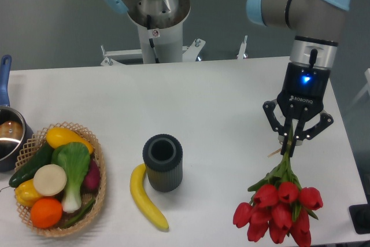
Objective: Insert the flowers into the vase
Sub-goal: 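Carry the red tulip bunch with the gripper over the dark vase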
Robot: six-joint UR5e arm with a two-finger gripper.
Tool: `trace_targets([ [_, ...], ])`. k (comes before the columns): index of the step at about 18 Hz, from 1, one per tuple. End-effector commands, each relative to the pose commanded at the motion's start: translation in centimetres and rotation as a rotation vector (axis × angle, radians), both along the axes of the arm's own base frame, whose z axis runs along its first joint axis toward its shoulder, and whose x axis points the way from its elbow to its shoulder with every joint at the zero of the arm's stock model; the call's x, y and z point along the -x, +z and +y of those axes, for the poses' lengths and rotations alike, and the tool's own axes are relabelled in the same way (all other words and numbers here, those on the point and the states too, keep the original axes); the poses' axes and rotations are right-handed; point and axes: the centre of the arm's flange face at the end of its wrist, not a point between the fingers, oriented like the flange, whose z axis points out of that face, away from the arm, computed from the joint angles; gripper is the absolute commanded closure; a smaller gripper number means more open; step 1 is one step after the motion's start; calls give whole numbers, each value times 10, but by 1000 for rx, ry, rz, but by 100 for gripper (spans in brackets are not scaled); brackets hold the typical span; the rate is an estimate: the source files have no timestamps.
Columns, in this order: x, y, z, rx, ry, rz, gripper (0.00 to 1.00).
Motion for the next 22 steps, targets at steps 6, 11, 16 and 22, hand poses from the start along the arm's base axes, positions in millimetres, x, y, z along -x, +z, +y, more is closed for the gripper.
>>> trace_targets([
  [6, -6, 2, 8, -17, -23, -3, 81],
  [11, -34, 9, 36, -31, -85, -1, 82],
  [16, -71, 23, 70, -204, -246, -75, 81],
  [22, -95, 36, 88, -394, -398, -157, 81],
])
